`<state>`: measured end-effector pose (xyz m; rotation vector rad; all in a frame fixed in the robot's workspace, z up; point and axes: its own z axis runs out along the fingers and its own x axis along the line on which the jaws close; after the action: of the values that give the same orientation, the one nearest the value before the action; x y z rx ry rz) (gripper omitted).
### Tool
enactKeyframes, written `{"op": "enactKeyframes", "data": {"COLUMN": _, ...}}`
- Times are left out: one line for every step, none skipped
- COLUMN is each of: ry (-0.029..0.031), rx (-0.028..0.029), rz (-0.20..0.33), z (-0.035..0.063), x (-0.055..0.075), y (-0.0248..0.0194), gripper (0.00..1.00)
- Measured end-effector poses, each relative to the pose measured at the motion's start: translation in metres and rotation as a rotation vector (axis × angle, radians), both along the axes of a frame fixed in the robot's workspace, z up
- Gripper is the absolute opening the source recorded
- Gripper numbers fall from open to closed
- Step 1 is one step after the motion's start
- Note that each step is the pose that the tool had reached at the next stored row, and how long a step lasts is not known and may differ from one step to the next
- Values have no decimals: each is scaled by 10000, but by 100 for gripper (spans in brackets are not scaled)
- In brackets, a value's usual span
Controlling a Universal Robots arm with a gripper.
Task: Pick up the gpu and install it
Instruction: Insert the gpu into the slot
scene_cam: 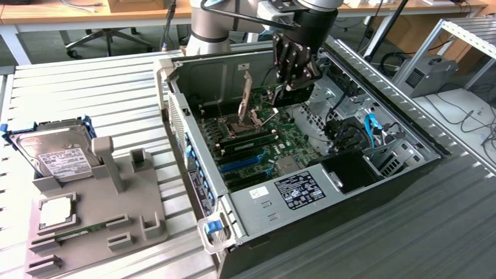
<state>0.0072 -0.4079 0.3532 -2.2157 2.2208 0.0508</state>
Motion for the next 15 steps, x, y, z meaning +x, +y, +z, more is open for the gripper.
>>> {"op": "enactKeyframes", "data": {"ry": 0, "rx": -1, "rz": 46, "z": 0, "x": 0, "y": 0, "gripper": 26}}
{"op": "enactKeyframes", "data": {"ry": 0, "rx": 0, "rz": 81, "z": 0, "x": 0, "y": 0, "gripper": 26}}
{"op": "enactKeyframes", "data": {"ry": 0, "rx": 0, "rz": 119, "z": 0, "x": 0, "y": 0, "gripper": 26}}
{"op": "enactKeyframes", "data": {"ry": 0, "rx": 0, "rz": 161, "z": 0, "x": 0, "y": 0, "gripper": 26}}
{"op": "enactKeyframes", "data": {"ry": 0, "rx": 0, "rz": 211, "z": 0, "x": 0, "y": 0, "gripper": 26}}
{"op": "enactKeyframes", "data": {"ry": 0, "rx": 0, "rz": 254, "z": 0, "x": 0, "y": 0, "gripper": 26}}
{"op": "enactKeyframes", "data": {"ry": 0, "rx": 0, "rz": 309, "z": 0, "x": 0, "y": 0, "gripper": 26}}
{"op": "enactKeyframes", "data": {"ry": 0, "rx": 0, "rz": 354, "z": 0, "x": 0, "y": 0, "gripper": 26}}
{"op": "enactKeyframes", "data": {"ry": 0, "rx": -1, "rz": 394, "z": 0, "x": 0, "y": 0, "gripper": 26}}
{"op": "enactKeyframes", "data": {"ry": 0, "rx": -1, "rz": 436, "z": 0, "x": 0, "y": 0, "gripper": 26}}
{"op": "enactKeyframes", "data": {"ry": 0, "rx": 0, "rz": 487, "z": 0, "x": 0, "y": 0, "gripper": 26}}
{"op": "enactKeyframes", "data": {"ry": 0, "rx": 0, "rz": 529, "z": 0, "x": 0, "y": 0, "gripper": 26}}
{"op": "enactKeyframes", "data": {"ry": 0, "rx": 0, "rz": 569, "z": 0, "x": 0, "y": 0, "gripper": 26}}
{"op": "enactKeyframes", "data": {"ry": 0, "rx": -1, "rz": 615, "z": 0, "x": 0, "y": 0, "gripper": 26}}
{"op": "enactKeyframes", "data": {"ry": 0, "rx": -1, "rz": 658, "z": 0, "x": 1, "y": 0, "gripper": 26}}
